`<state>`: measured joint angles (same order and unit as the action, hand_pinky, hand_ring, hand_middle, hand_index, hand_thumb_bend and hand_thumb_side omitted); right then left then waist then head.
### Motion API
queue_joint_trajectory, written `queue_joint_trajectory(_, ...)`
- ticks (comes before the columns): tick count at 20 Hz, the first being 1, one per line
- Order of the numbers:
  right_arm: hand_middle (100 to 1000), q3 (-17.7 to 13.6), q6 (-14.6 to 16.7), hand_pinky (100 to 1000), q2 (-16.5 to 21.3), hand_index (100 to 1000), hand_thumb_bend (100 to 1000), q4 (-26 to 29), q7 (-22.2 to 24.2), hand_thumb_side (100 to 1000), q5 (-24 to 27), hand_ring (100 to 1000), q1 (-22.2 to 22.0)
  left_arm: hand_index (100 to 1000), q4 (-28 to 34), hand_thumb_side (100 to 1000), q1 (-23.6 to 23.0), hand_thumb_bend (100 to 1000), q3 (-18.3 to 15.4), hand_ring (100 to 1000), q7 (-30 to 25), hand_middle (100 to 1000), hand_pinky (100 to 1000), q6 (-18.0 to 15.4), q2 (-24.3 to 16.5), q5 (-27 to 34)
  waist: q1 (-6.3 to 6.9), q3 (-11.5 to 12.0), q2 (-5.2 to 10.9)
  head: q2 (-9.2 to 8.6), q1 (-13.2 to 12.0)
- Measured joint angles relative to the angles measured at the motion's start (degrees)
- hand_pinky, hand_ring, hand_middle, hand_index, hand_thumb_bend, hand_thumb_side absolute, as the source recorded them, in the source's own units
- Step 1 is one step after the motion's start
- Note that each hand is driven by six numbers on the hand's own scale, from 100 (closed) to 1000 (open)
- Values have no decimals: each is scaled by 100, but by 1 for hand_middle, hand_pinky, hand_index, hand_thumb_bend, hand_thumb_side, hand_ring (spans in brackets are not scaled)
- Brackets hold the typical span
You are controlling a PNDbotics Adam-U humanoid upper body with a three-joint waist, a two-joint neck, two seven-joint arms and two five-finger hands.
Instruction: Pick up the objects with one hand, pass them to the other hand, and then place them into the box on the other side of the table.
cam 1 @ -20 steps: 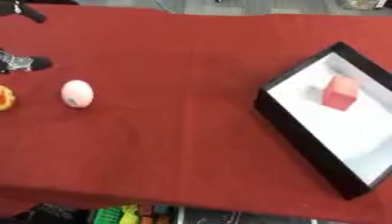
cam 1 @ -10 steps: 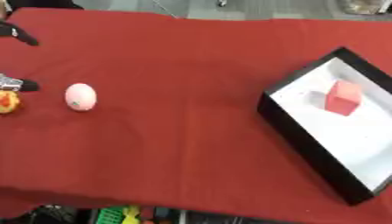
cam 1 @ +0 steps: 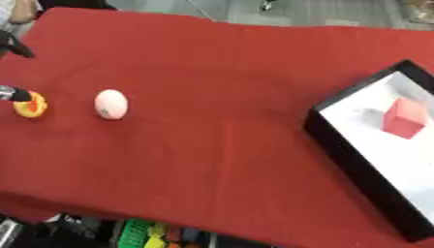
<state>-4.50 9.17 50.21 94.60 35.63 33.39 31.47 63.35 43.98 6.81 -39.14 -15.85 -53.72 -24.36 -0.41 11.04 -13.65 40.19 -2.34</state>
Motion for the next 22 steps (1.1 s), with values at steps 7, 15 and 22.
queue_joint_trajectory(7,923,-35,45,1000,0,938,100,-1,-41,438,-117,867,-82,828,-132,416,-54,588,-132,886,-100,779,968,182,-50,-160,-2,45,-4,-5,-104)
queue_joint_trajectory(15,920,-70,65,1000,-10,925,100,0,-49,432,-247,867,-133,790,-396,423,12,606,-145,875,-2,759,956,325,-2,-307,-3,53,-46,-55,-66)
queue_joint_trajectory(22,918,-103,121,1000,-73,926,100,-1,-31,424,-405,867,-178,787,-563,445,168,630,-137,853,353,737,935,531,148,-549,-18,25,-98,-60,7)
